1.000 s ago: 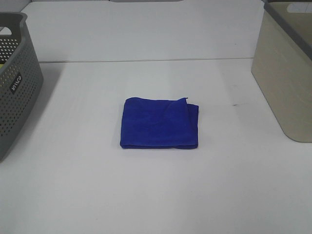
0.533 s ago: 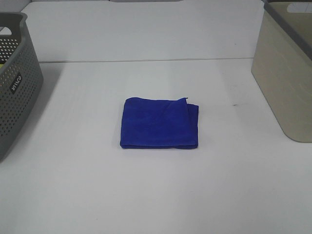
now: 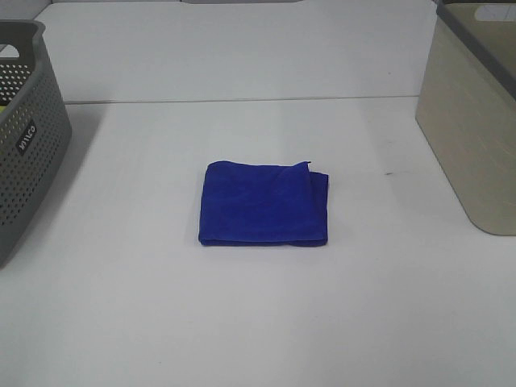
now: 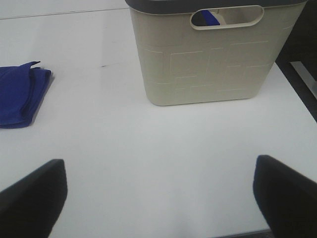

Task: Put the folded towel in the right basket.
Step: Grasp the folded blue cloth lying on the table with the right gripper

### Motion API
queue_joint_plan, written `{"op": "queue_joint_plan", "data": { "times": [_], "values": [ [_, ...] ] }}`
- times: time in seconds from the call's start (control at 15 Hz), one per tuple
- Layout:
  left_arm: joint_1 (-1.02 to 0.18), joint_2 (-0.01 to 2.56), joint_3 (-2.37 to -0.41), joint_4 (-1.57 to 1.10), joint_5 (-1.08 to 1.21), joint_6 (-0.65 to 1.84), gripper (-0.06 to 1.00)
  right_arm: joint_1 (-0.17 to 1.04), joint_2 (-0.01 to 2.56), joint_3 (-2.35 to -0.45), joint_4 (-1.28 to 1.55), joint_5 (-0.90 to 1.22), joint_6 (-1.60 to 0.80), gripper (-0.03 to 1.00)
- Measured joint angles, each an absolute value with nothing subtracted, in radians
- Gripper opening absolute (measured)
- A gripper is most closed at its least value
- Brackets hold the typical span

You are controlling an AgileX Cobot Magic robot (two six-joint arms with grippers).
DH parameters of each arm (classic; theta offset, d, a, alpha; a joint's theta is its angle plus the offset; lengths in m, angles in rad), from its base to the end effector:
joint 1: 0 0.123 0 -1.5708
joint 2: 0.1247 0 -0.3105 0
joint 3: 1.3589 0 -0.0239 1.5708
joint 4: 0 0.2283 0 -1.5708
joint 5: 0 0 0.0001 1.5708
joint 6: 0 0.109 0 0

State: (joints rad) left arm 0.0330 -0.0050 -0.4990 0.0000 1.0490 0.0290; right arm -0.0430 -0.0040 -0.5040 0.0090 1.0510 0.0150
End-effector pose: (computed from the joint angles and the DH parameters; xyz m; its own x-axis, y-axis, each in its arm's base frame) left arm -0.0343 -0.0011 0.2589 -0.4425 0.0144 -0.8966 -0.0202 0.9995 0.0260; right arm -0.0347 0.0023 0.2601 -0.4390 0.0384 -0.8977 0.0445 0.9988 0.0209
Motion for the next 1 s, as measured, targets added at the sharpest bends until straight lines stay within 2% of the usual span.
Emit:
{"op": "queue_joint_plan", "data": {
  "times": [1.0],
  "values": [
    [0.033, -0.005, -0.499, 0.0, 1.049, 0.029, 0.99, -0.043, -0.004, -0.504, 0.009, 1.051, 0.015, 0.97]
  ]
}}
